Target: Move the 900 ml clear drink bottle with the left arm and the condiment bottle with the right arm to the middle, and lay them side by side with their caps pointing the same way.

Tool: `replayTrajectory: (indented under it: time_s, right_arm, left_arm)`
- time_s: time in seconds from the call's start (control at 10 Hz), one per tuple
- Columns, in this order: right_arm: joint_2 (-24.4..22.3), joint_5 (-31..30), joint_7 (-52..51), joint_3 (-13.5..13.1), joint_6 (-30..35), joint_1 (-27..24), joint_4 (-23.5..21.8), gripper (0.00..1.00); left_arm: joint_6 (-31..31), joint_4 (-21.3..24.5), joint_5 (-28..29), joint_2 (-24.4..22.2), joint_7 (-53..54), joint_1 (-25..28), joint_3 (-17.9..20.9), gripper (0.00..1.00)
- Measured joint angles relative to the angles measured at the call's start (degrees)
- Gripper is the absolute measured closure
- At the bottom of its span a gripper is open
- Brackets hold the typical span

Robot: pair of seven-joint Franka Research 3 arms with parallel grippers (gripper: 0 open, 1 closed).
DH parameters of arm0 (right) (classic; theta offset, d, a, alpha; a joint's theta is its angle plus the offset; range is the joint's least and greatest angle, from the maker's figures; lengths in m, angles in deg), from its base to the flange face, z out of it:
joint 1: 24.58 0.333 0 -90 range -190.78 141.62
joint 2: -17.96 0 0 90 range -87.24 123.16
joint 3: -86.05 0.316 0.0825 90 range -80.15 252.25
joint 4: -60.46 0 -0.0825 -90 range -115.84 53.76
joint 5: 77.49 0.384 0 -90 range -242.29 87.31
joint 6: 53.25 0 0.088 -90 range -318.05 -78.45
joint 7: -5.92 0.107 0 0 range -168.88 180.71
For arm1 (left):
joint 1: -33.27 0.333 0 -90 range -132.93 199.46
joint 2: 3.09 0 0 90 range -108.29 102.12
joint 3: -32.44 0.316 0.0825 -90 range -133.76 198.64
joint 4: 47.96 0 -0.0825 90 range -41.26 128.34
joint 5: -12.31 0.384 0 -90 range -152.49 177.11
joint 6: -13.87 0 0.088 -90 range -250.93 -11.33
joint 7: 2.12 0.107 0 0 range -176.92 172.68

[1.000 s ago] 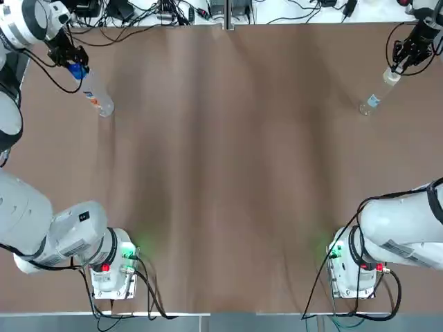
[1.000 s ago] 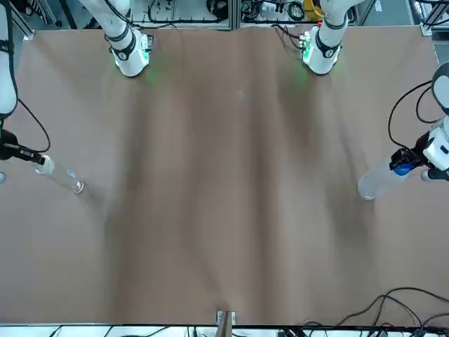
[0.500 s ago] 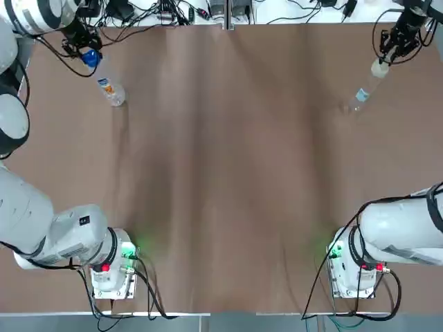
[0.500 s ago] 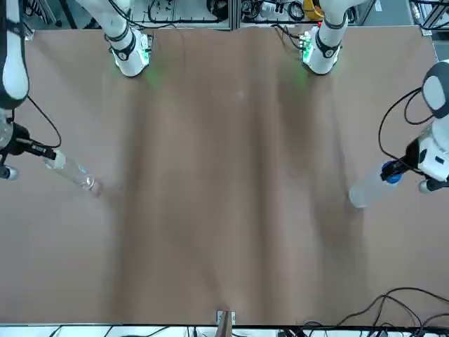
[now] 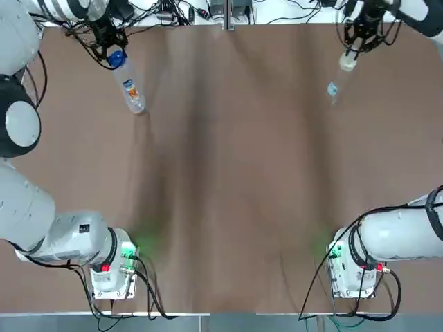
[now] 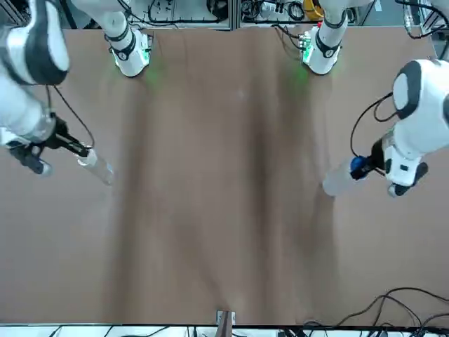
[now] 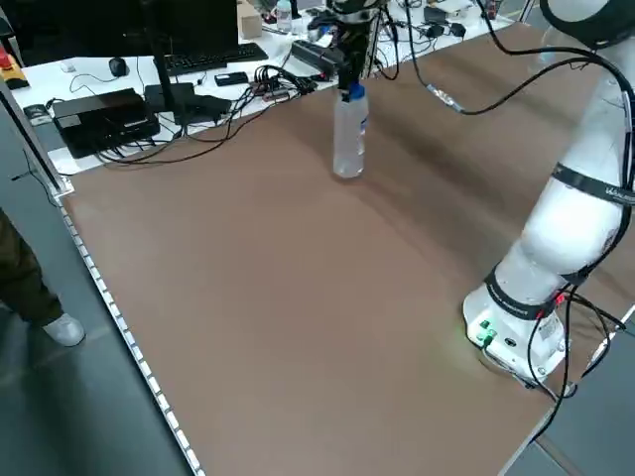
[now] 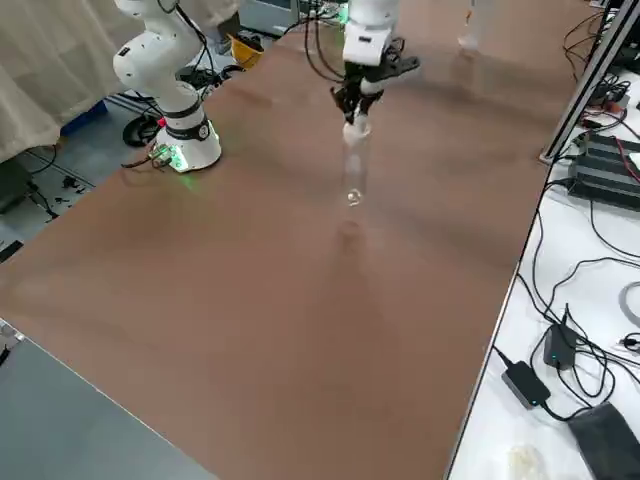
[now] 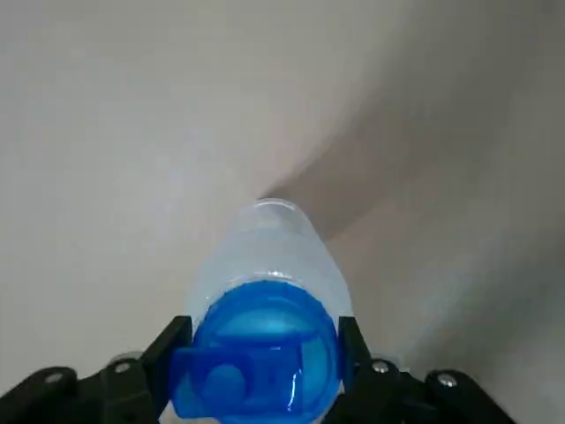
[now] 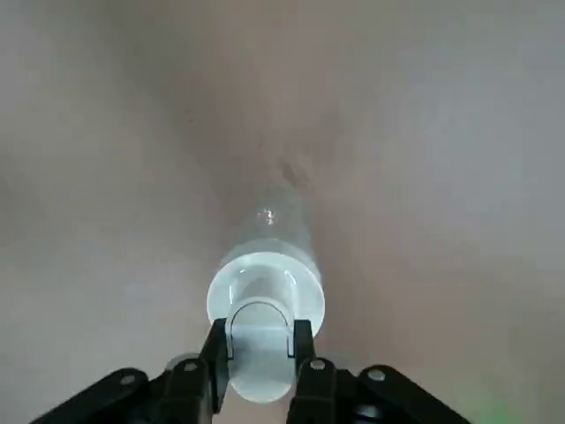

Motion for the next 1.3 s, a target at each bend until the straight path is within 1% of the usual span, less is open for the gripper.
replayTrajectory:
  time_s: [0.2, 0.3, 0.4, 0.5, 0.7, 0.9, 1.0, 1.3]
  right_arm:
    - [0.01, 0.03, 13.94, 0.12, -1.88, 8.53, 0.05, 0.67]
    - [0.02, 0.16, 20.59, 0.13, -2.68, 12.32, 0.24, 0.67]
    - [0.14, 1.52, 27.35, 0.13, -3.19, 15.8, 0.6, 0.67]
    - [0.46, 3.53, 32.96, 0.12, -3.52, 18.73, 1.2, 0.67]
    - [2.23, 4.76, 42.0, 0.08, -5.39, 23.5, 2.67, 0.67]
    - [5.71, 5.4, 47.6, 0.0, -8.1, 27.11, 5.02, 0.67]
    - [8.0, 5.92, 50.2, -0.02, -8.59, 29.07, 6.97, 0.67]
    - [14.93, 6.15, 59.61, -0.05, -8.87, 33.46, 13.58, 0.67]
  left_arm:
    - [-0.01, -1.17, -0.22, 0.49, -11.47, -3.48, -0.04, 0.28]
    - [-0.03, -2.9, -0.5, 1.58, -17.08, -4.59, -0.03, 0.28]
    - [-0.04, -4.7, -0.62, 2.95, -21.58, -5.55, -0.03, 0.28]
    - [-0.42, -6.08, -0.82, 4.31, -26.47, -6.5, -0.05, 0.28]
    - [-2.76, -7.48, -1.13, 6.37, -36.77, -8.19, -0.05, 0.28]
    - [-4.51, -8.14, -1.18, 7.67, -47.11, -10.36, -0.05, 0.28]
    - [-4.72, -8.35, -1.19, 8.02, -50.95, -11.57, -0.06, 0.28]
    - [-4.76, -8.39, -1.2, 8.64, -55.09, -16.12, -0.03, 0.28]
